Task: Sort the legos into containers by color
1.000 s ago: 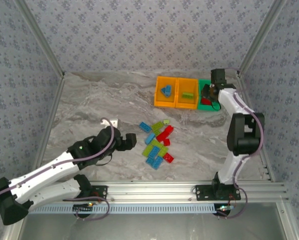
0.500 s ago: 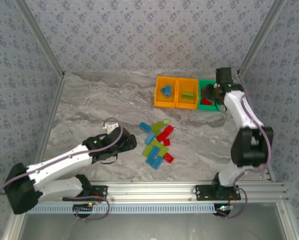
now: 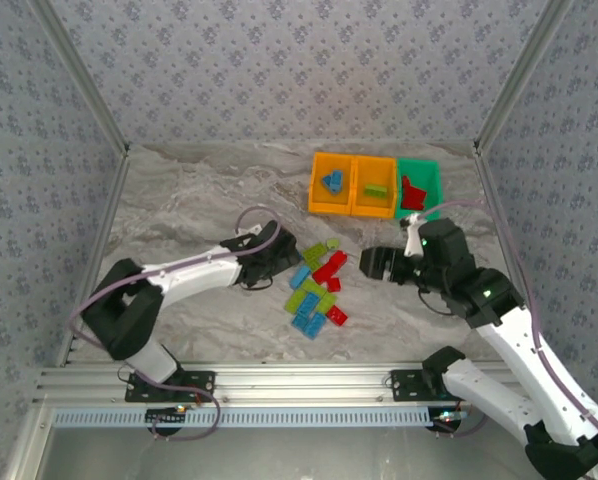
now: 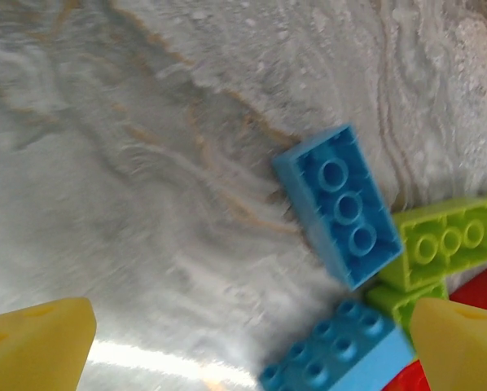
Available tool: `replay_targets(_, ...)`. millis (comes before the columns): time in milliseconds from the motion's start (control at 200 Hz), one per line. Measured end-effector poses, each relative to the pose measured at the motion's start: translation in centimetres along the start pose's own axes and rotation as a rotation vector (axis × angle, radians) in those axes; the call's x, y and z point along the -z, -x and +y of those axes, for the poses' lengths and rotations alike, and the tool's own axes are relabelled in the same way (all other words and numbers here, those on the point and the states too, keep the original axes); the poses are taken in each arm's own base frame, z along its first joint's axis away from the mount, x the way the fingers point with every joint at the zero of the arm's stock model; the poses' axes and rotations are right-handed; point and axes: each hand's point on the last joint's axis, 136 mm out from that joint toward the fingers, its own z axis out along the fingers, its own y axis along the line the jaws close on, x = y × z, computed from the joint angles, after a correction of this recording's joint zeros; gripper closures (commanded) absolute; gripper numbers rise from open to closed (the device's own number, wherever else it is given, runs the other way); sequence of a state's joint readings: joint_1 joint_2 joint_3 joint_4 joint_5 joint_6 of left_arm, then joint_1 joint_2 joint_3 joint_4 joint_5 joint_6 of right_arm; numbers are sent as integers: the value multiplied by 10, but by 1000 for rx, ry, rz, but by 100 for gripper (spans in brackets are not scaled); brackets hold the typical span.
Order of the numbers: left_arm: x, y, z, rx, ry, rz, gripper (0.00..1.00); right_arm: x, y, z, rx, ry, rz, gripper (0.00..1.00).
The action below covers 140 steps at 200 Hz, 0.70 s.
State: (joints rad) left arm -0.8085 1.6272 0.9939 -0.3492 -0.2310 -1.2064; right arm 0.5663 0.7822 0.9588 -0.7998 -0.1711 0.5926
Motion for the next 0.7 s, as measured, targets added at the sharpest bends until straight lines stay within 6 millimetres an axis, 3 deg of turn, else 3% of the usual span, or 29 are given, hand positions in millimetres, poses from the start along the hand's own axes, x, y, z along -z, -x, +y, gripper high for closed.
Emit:
replay_targets(145, -22, 8, -24, 67, -11, 2, 5, -5, -34, 12, 8, 18, 110, 13)
replay_targets(365, -53, 9, -38, 92, 14, 43, 28, -6, -43, 4, 3, -40, 133, 11)
replay_targets(700, -59, 4, -17, 80, 75, 67, 66, -8, -40, 1, -9, -69, 124, 10)
